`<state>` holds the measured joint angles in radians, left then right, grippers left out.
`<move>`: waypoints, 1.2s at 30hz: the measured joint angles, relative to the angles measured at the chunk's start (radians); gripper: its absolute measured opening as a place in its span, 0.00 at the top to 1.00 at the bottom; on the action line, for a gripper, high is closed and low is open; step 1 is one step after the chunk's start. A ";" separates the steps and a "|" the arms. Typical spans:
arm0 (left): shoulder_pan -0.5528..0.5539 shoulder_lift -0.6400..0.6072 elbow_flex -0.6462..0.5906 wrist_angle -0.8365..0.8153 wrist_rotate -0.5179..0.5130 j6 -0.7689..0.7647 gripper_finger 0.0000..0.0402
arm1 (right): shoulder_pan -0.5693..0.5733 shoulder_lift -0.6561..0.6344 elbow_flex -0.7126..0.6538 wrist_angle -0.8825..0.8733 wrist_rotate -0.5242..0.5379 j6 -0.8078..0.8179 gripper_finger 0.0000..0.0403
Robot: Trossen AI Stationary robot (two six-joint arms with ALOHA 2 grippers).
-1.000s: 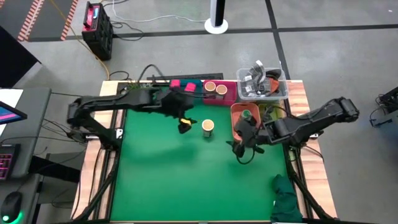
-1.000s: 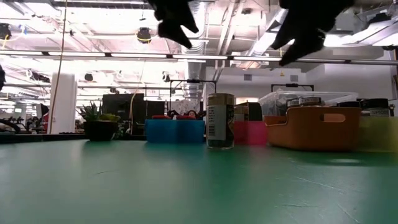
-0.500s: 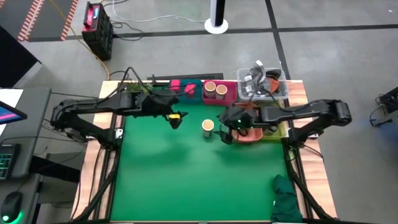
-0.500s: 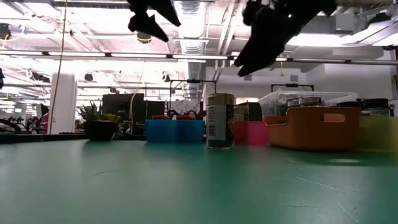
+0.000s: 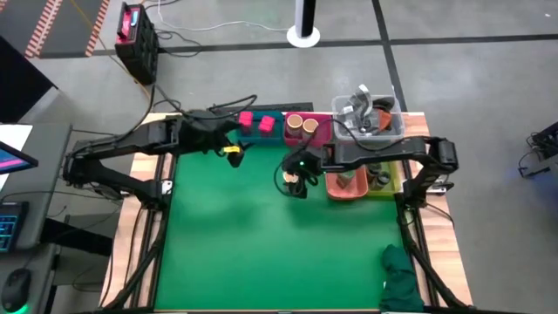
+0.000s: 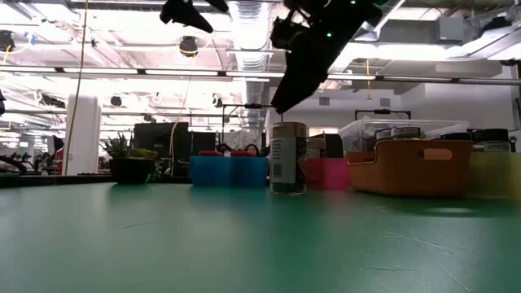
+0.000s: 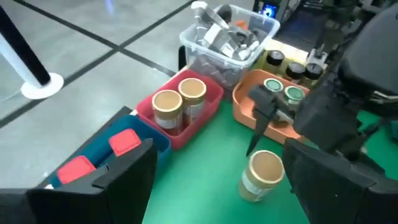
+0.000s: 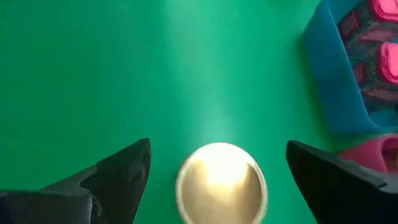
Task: Sort spices by type
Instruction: Put the brown seasoning bottle into the red bin
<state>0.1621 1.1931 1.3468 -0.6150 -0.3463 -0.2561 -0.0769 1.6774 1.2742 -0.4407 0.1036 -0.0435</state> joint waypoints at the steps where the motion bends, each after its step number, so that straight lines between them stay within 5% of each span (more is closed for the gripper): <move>1: 0.001 -0.003 0.000 -0.001 -0.001 0.006 0.18 | 0.000 0.009 0.006 0.004 0.000 -0.006 0.01; 28: -0.002 -0.002 -0.001 -0.052 0.000 -0.028 0.18 | -0.040 0.135 0.019 -0.080 -0.084 -0.123 0.01; 36: -0.001 -0.002 -0.001 -0.055 0.000 -0.038 0.18 | -0.045 0.141 0.020 -0.075 -0.083 -0.115 0.25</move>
<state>0.1608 1.1912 1.3460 -0.6696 -0.3462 -0.2943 -0.1216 1.8187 1.2944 -0.5161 0.0202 -0.1584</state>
